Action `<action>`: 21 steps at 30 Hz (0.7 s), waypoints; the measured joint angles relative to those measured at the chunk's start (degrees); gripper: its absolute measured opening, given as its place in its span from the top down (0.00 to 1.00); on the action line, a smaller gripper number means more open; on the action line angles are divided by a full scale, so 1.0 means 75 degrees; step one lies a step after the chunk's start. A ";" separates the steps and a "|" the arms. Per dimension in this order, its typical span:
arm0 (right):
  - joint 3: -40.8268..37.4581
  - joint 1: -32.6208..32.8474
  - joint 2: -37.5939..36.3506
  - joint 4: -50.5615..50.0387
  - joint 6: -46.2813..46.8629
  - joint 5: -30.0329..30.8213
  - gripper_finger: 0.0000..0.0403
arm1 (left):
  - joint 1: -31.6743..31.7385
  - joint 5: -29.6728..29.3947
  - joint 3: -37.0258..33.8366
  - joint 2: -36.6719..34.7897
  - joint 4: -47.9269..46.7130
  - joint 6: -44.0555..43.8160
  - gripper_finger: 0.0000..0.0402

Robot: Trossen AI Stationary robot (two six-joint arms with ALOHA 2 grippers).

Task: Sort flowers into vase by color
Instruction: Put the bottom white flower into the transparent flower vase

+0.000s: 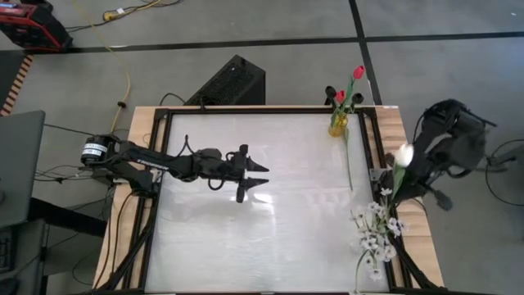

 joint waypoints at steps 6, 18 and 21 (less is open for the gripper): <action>-0.0285 0.0210 0.0648 -0.0030 -0.0012 -0.0154 0.94 | -0.0168 -0.0002 -0.0002 0.0000 -0.0981 -0.0323 0.60; -0.0285 0.1434 0.2064 -0.0171 0.0610 0.0896 0.94 | -0.0690 -0.0823 -0.0003 0.0000 -0.1462 -0.0739 0.60; -0.0285 0.1863 0.2310 -0.0357 0.0856 0.1423 0.94 | -0.0824 -0.0833 -0.0003 0.0000 -0.1459 -0.0739 0.60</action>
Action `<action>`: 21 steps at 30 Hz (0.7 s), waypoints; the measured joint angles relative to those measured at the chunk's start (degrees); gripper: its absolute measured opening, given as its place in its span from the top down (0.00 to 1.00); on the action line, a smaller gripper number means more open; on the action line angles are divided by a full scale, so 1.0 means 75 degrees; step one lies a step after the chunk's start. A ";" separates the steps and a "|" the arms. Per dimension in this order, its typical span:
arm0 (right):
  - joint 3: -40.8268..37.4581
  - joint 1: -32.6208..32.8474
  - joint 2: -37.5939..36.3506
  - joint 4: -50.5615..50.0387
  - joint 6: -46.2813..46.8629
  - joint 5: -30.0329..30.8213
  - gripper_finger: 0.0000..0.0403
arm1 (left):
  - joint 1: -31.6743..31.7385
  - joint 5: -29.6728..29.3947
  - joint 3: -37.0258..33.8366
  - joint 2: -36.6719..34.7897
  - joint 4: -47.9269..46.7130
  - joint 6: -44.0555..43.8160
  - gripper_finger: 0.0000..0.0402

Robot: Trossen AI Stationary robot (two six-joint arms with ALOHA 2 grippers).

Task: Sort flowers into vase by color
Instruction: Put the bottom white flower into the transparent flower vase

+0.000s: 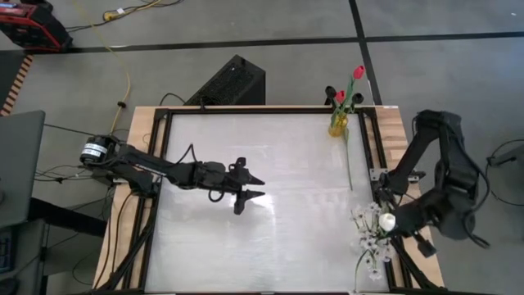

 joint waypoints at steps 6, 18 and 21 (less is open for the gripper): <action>0.0000 0.0734 0.0316 -0.0272 0.0724 0.0560 0.94 | -0.0215 -0.0206 0.0000 0.0000 0.0001 -0.0082 0.60; 0.0003 0.1227 0.1144 -0.0730 0.1531 0.1132 0.94 | -0.0311 -0.0230 0.0000 0.0000 0.0003 -0.0093 0.60; 0.0003 0.1224 0.1378 -0.0829 0.1920 0.1153 0.94 | -0.0311 -0.0227 0.0000 0.0000 0.0003 -0.0095 0.60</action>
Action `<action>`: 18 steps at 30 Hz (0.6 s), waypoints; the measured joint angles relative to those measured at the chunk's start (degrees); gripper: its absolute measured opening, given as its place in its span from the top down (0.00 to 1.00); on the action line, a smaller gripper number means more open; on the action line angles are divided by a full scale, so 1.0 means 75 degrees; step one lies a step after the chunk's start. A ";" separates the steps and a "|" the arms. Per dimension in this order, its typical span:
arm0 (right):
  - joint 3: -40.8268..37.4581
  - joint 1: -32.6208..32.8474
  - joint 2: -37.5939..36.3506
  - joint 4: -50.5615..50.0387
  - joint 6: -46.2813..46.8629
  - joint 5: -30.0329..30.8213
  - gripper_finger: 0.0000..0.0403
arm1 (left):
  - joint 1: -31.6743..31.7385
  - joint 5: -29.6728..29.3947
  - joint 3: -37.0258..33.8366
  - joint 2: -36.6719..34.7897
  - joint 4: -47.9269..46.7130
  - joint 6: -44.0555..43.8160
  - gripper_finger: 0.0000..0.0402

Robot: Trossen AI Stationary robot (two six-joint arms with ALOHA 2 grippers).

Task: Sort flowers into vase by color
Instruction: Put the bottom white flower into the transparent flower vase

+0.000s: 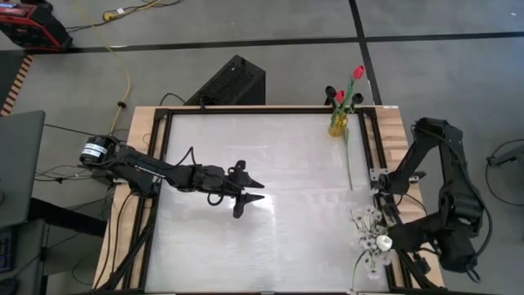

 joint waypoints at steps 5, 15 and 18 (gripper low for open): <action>0.0000 0.0000 0.0324 -0.0280 0.0608 -0.0004 0.94 | 0.0000 0.0000 0.0000 0.0000 0.0003 0.0007 0.60; 0.0003 -0.0002 0.0489 -0.0818 0.1978 -0.0027 0.83 | 0.0000 0.0038 0.0000 0.0000 0.0005 -0.0052 0.60; 0.0003 0.0000 0.0354 -0.0813 0.2151 -0.0044 0.77 | 0.0000 0.0038 0.0000 0.0000 0.0003 -0.0121 0.60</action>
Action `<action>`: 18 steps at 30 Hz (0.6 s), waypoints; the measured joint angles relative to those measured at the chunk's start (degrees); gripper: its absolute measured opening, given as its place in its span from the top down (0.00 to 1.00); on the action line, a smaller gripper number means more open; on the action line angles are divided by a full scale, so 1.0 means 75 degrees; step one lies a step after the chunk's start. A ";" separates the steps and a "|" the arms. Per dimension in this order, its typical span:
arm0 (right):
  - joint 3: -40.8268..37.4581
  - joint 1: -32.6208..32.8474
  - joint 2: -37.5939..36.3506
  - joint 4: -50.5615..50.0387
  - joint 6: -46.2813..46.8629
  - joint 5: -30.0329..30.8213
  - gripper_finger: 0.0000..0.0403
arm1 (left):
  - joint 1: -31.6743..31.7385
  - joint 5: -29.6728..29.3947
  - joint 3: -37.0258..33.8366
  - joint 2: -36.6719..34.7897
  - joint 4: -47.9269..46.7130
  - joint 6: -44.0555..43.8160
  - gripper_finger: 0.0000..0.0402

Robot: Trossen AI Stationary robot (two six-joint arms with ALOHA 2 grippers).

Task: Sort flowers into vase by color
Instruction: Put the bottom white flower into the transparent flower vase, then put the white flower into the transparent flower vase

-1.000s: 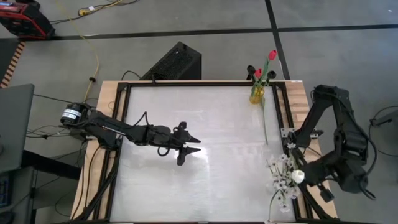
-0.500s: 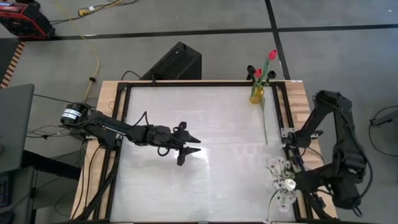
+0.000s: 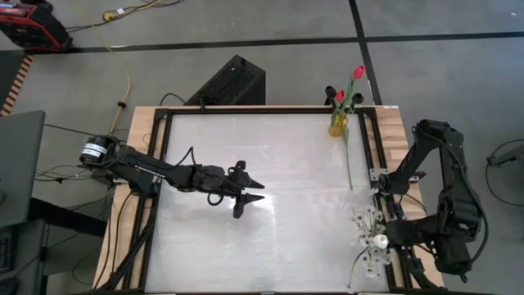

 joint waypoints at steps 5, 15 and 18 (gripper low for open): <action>0.0000 -0.0006 -0.0354 0.0004 0.0453 -0.0641 0.67 | -0.0040 0.0019 0.0000 0.0000 0.0000 -0.0003 0.60; 0.0000 -0.0195 -0.1456 0.0264 0.1803 -0.1973 0.59 | -0.0044 0.0029 0.0000 0.0000 -0.0003 -0.0003 0.60; 0.0000 -0.0192 -0.1790 0.0644 0.1813 -0.1979 0.59 | -0.0044 0.0032 0.0000 0.0000 -0.0003 0.0074 0.60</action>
